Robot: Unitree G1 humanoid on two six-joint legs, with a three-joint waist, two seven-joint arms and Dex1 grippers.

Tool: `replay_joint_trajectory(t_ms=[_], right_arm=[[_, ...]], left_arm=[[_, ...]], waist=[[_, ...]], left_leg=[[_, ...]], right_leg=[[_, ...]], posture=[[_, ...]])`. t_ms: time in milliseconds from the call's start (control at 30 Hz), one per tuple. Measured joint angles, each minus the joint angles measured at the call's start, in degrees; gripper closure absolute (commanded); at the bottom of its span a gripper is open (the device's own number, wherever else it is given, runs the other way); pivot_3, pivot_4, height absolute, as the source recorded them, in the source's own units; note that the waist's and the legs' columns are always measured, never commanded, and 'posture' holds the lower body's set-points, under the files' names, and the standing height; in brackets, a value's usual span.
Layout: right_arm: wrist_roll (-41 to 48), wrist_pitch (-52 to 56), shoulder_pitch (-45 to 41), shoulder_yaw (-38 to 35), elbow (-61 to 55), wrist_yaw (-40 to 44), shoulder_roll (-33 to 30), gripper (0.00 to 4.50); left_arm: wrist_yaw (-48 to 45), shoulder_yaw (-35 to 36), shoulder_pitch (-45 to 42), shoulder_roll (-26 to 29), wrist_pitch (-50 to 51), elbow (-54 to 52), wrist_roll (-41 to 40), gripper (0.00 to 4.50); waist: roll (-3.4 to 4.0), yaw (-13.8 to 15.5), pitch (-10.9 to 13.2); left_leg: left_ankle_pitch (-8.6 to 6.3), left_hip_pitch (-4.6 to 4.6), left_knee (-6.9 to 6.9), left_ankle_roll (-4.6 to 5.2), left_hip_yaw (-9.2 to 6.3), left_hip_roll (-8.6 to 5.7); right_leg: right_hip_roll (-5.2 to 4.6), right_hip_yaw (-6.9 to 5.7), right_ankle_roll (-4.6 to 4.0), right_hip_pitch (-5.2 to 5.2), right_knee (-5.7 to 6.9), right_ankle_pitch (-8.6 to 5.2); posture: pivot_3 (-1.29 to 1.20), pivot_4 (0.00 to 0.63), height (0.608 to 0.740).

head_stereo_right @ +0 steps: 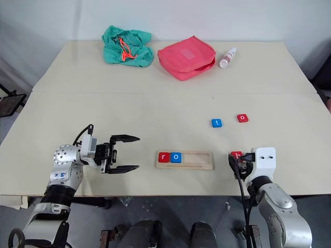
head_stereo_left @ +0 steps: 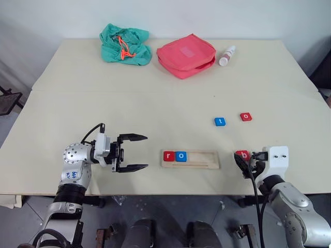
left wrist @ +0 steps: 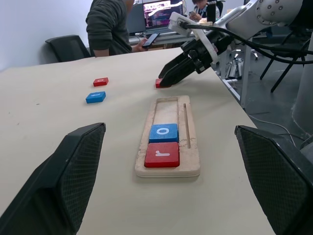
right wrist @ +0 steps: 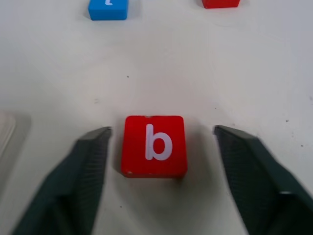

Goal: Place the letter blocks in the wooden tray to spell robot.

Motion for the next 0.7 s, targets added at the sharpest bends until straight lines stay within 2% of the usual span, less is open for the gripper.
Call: replay_joint_trajectory(t_ms=[200, 367, 500, 600, 700], right_arm=[[1.4, 0.0, -0.4, -1.3, 0.0, 3.5, -2.7, 0.01], [4.7, -2.6, -0.3, -3.3, 0.9, 18.6, -15.6, 0.01], [4.1, -6.8, -1.5, -2.6, 7.7, 30.8, -26.4, 0.01], [1.1, -12.6, -5.2, 0.9, 15.3, 39.3, -32.9, 0.01], [-1.8, -18.7, -8.7, 5.4, 21.2, 46.6, -36.3, 0.01]], left_arm=[[0.0, 0.0, 0.8, 0.2, 0.6, -1.2, -0.1, 0.00], [0.0, 0.1, 2.7, 0.7, 1.5, -3.8, -0.4, 0.00], [0.0, 0.2, 4.7, 1.2, 2.0, -5.9, -0.8, 0.00], [0.0, 0.6, 5.5, 1.2, 2.1, -6.9, -1.0, 0.00], [0.1, 1.3, 6.8, 1.5, 2.2, -7.8, -1.0, 0.00]], waist=[[0.00, 0.0, 0.0], [0.00, 0.1, 0.0], [-0.01, 0.1, 0.0], [-0.01, 0.1, 0.0], [-0.02, 0.1, 0.0]], left_leg=[[0.00, 0.00, 0.00, 0.00, 0.00, 0.00], [0.00, 0.01, -0.01, 0.01, 0.03, 0.02], [0.01, 0.01, 0.00, 0.03, 0.05, 0.03], [0.02, 0.01, 0.03, 0.04, 0.07, 0.04], [0.01, 0.01, 0.03, 0.04, 0.03, 0.04]], right_leg=[[0.00, 0.01, 0.00, 0.00, 0.00, 0.00], [0.00, 0.00, 0.00, 0.05, -0.07, 0.00], [0.01, -0.03, 0.00, 0.15, -0.24, 0.00], [0.00, -0.06, 0.00, 0.19, -0.33, 0.00], [0.00, -0.13, 0.00, 0.22, -0.33, 0.00]], posture=[[0.00, 0.150, 0.740], [0.00, 0.150, 0.740], [0.00, 0.150, 0.740], [0.00, 0.150, 0.740], [0.00, 0.150, 0.740]])
